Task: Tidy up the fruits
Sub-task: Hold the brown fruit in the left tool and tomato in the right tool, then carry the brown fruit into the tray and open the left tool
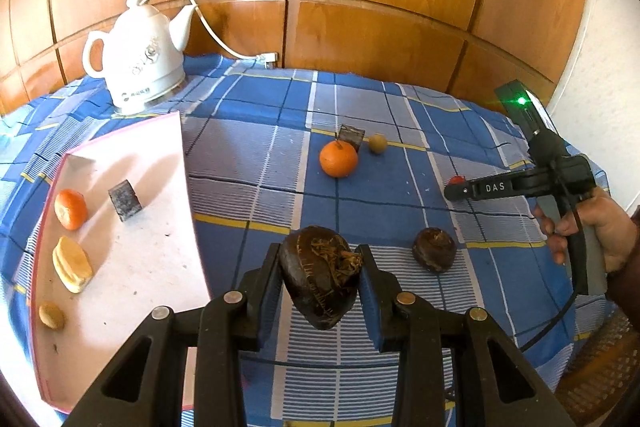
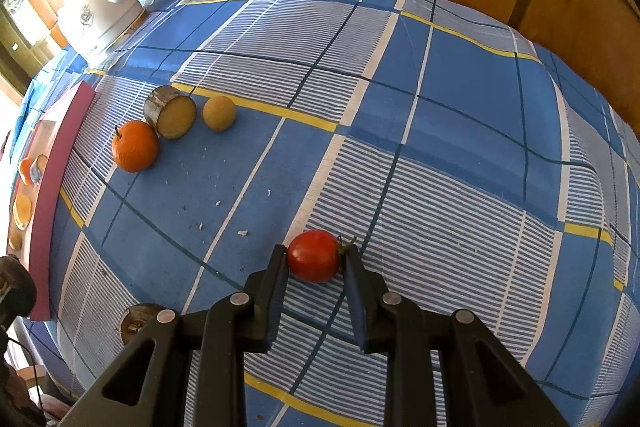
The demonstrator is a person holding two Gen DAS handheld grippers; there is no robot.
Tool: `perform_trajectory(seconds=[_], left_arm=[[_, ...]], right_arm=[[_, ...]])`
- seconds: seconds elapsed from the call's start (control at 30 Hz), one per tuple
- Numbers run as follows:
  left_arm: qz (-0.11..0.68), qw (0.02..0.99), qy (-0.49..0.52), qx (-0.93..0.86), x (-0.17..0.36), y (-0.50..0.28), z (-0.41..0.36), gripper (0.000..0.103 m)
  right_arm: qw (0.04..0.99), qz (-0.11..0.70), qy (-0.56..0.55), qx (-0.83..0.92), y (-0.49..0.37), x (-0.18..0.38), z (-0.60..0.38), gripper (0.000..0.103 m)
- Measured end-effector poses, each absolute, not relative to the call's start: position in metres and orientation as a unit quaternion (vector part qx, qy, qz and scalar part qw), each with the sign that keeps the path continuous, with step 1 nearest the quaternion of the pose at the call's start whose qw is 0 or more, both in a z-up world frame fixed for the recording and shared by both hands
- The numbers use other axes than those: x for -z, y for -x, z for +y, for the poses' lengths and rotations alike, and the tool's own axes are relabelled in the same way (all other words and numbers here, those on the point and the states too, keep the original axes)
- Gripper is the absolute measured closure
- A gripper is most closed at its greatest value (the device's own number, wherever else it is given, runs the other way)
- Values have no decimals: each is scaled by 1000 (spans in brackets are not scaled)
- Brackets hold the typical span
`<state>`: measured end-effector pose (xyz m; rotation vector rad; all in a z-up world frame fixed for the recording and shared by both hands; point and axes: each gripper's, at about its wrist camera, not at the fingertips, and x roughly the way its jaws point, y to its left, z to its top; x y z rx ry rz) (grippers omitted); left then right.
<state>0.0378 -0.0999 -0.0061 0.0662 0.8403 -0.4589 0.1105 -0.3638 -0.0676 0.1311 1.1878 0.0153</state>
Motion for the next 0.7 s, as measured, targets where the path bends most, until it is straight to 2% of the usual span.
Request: perform_trajectory(seconds=[0.7], left_arm=[[372,911,-36,173,-5,-39,-86,67]], right_arm=[[828,558,-50,-8,-110,68,-355,75]])
